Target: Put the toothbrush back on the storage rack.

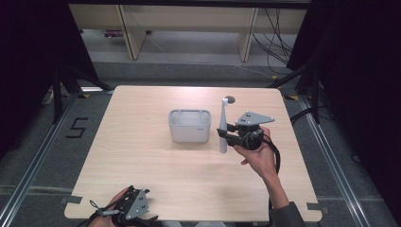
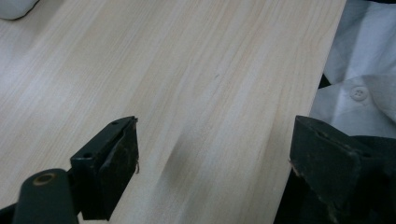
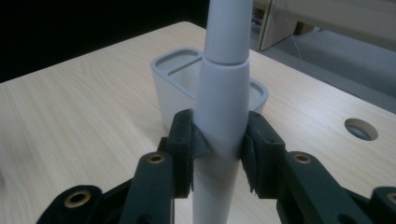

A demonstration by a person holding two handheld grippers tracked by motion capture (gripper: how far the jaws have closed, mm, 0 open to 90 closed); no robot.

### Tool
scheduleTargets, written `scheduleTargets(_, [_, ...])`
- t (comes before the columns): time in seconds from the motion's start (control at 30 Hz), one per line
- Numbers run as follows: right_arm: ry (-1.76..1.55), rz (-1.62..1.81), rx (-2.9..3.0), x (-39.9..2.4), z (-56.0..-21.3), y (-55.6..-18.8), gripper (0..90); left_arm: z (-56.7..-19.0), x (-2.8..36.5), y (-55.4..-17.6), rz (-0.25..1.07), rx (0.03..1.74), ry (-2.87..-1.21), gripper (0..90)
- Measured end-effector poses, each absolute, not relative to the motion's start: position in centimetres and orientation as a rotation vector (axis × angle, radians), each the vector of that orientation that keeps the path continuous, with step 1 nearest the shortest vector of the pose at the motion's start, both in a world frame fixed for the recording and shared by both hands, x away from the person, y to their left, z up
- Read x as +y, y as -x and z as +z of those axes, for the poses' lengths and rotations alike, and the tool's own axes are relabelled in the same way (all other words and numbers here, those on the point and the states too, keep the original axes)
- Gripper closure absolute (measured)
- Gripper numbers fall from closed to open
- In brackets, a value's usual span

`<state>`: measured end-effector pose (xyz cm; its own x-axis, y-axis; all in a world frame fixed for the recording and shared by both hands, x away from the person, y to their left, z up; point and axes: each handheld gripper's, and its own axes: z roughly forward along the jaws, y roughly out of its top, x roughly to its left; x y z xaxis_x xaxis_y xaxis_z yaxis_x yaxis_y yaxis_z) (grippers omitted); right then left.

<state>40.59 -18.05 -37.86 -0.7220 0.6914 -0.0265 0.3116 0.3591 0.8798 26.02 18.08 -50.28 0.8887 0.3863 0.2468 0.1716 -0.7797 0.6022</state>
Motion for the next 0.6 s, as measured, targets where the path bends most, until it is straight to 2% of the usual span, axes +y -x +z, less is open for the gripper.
scheduleTargets(0.13, [-0.908, 1.336, 2.215, -17.5, -37.5, -41.1, 66.7, -50.3, 18.0, -25.9, 0.521, 0.412, -2.463, 15.3])
scheduleTargets(0.17, [-0.934, 1.335, 2.22, -17.4, -37.4, -41.0, 66.7, -50.3, 18.1, -26.0, 0.479, 0.402, -2.46, 15.3])
scheduleTargets(0.27, [-0.906, 1.349, 2.208, -17.0, -37.0, -41.6, 66.8, -50.2, 18.1, -26.1, 0.466, 0.396, -2.476, 15.3])
scheduleTargets(0.3, [-0.927, 1.354, 2.204, -16.9, -36.9, -41.6, 66.8, -50.3, 18.0, -26.0, 0.519, 0.41, -2.463, 15.3])
scheduleTargets(0.6, [-0.924, 1.387, 2.175, -16.1, -35.6, -42.9, 66.7, -50.3, 18.1, -25.9, 0.487, 0.404, -2.452, 15.2])
